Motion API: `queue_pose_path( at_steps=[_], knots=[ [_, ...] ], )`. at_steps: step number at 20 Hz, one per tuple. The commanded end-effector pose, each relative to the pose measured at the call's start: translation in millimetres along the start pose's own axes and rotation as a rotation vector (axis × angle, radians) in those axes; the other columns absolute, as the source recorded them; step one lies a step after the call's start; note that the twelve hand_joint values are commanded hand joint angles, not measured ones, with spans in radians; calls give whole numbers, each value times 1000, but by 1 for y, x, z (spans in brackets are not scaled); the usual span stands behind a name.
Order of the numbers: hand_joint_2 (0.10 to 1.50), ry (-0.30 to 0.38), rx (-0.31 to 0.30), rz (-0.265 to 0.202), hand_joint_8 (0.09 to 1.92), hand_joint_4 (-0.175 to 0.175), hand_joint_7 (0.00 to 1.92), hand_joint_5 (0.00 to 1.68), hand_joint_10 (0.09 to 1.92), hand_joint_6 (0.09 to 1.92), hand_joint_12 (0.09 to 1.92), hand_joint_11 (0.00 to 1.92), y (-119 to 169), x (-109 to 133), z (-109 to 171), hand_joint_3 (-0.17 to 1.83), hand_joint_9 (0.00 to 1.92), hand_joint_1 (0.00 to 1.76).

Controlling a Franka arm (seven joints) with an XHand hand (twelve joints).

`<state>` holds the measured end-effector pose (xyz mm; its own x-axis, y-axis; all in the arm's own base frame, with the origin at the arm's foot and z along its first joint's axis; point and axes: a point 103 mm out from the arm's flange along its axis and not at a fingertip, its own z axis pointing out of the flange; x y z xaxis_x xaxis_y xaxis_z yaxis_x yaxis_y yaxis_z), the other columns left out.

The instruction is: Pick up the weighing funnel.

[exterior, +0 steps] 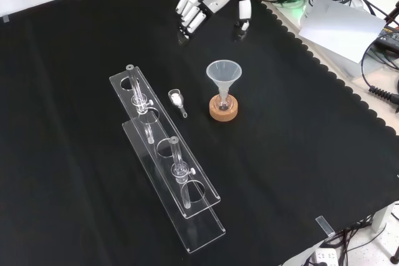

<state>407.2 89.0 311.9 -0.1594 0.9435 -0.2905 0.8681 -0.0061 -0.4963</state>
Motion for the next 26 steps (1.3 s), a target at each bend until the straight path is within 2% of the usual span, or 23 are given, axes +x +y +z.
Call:
queue_pose_path(
  at_steps=[1,11,17,23,26],
  knots=[
    [607,85,-51,12,684,-58,250,308,643,87,1363,468,8,-42,16,517,527,697],
    [601,143,-128,-1,683,-62,329,366,607,87,1349,491,24,-73,39,560,605,712],
    [593,167,-128,-29,676,-64,400,413,573,87,1316,507,44,-86,64,591,673,750],
    [587,205,-122,-47,671,-62,420,437,553,87,1300,511,70,-91,86,603,692,765],
    [586,208,-139,-58,675,-60,437,457,555,87,1300,513,84,-84,95,604,707,769]
  ],
)
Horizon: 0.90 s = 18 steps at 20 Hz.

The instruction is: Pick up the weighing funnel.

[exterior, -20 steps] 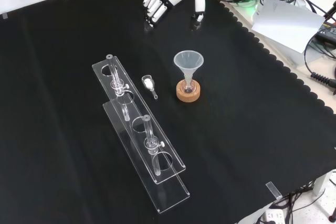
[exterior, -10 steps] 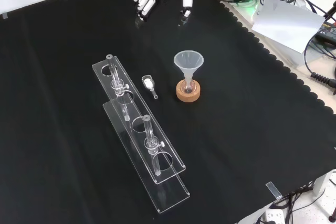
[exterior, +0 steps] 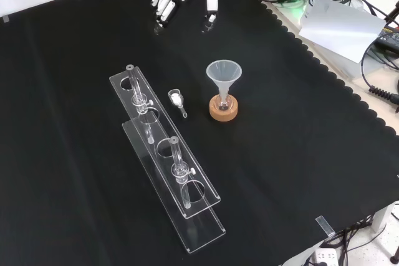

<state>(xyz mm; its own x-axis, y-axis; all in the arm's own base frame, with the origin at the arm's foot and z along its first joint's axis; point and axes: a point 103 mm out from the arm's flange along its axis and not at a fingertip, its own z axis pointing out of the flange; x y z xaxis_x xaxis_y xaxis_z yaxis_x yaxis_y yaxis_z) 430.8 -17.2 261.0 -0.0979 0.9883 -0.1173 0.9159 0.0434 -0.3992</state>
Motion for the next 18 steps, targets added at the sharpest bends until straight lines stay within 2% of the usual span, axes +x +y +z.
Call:
queue_pose_path(
  at_steps=[1,4,18],
  knots=[
    [584,25,-27,-43,671,-60,443,461,549,87,1297,515,37,0,37,606,714,771],
    [579,46,-42,-61,674,-60,481,489,543,87,1293,521,48,2,50,610,742,788],
    [571,57,-15,-106,668,-61,548,542,517,87,1279,543,89,17,88,633,796,828]
  ],
)
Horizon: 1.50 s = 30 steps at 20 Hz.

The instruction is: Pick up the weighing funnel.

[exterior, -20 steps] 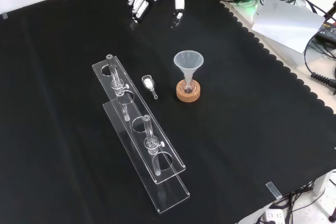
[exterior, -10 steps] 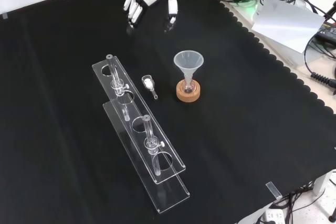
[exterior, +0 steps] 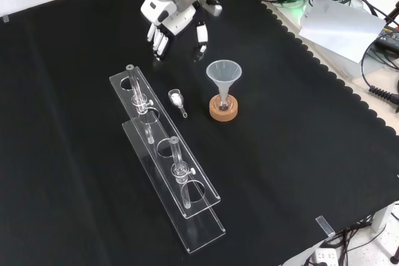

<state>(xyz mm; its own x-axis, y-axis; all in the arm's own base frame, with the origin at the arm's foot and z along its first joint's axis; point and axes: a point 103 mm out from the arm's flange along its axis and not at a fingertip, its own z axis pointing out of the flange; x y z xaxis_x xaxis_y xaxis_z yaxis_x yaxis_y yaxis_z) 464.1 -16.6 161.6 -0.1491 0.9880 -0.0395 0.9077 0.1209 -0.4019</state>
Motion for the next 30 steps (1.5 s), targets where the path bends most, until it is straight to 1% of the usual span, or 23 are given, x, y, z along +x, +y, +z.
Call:
queue_pose_path(
  at_steps=[1,4,8,13,24,30],
  knots=[
    [572,4,-10,-31,668,-62,550,543,517,87,1279,544,21,7,13,634,797,830],
    [573,9,-2,-39,667,-62,550,546,512,87,1277,545,27,10,21,634,793,837],
    [576,2,-12,-40,665,-63,546,564,507,87,1274,542,32,17,31,635,783,845],
    [577,16,1,-22,663,-63,539,585,502,87,1270,532,39,19,40,634,773,848],
    [578,30,-3,15,665,-63,522,602,501,87,1271,515,49,15,53,635,756,847],
    [578,31,1,18,668,-64,508,605,503,87,1271,509,52,14,55,637,748,848]
  ],
)
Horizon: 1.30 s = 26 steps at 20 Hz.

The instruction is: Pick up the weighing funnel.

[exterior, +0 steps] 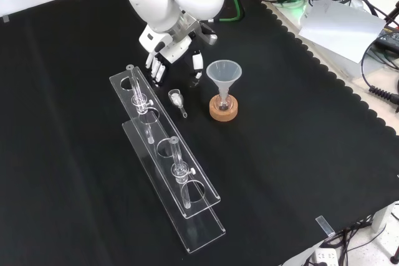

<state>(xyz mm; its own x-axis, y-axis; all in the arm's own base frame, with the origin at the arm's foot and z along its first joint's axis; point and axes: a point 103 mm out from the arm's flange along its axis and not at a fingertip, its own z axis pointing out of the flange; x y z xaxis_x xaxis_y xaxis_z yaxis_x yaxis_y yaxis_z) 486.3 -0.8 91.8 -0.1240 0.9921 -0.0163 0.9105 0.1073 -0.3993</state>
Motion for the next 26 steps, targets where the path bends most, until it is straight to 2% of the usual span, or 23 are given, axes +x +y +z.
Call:
queue_pose_path(
  at_steps=[1,16,26],
  knots=[
    [578,-3,5,3,669,-64,506,607,504,87,1271,508,2,0,3,637,746,849],
    [574,-21,5,-1,686,-65,491,620,516,100,1273,496,17,10,14,643,732,870],
    [573,-41,-5,15,692,-60,485,660,523,128,1274,494,20,11,15,646,728,887]
  ],
)
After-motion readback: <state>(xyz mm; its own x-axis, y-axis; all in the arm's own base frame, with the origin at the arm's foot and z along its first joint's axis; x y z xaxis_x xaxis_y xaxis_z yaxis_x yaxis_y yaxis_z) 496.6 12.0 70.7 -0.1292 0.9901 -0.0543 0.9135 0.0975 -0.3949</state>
